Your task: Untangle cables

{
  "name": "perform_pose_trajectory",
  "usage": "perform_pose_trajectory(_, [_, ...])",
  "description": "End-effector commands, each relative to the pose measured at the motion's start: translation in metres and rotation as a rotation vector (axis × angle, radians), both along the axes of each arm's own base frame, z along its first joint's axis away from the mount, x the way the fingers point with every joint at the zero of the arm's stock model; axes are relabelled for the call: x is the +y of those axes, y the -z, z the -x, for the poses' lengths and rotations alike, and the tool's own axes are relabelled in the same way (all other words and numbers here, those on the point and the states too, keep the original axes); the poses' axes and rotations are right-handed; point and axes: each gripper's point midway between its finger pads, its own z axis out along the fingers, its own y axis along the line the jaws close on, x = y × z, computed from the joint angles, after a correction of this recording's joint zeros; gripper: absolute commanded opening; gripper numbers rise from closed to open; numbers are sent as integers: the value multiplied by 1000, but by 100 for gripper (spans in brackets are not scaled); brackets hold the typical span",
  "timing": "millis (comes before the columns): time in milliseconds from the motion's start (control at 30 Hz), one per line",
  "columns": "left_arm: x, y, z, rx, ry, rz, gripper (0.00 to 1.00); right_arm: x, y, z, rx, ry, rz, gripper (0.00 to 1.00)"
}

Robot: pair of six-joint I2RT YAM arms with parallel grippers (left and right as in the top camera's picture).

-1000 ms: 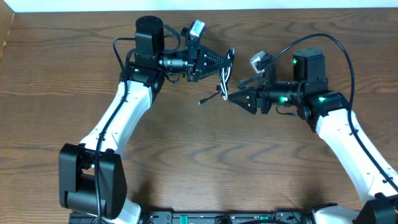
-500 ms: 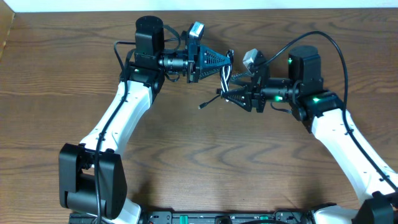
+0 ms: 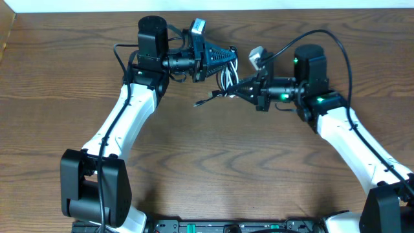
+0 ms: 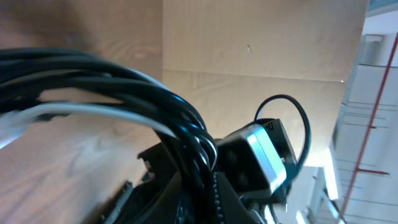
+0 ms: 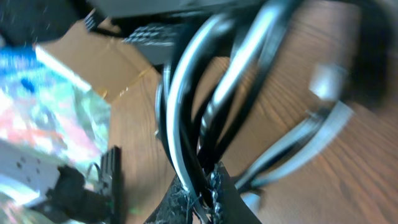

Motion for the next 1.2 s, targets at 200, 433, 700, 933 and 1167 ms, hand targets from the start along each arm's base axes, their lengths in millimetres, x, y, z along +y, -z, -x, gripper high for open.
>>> perform_pose_trajectory(200, [-5,4,7,-284,64,-47,7,-84,77,-41,579,648,196,1])
perform_pose_trajectory(433, [9,63,7,-199,-3,-269,7,-119,120,-19,696,852,434,1])
perform_pose_trajectory(700, [12,72,11,-176,1,-302,8,-104,113,-16,612,709,435,1])
perform_pose_trajectory(933, [12,75,14,-81,-11,-296,7,-85,97,-15,453,515,420,60])
perform_pose_trajectory(1167, [11,75,19,64,-28,-268,7,-52,59,-11,226,245,301,61])
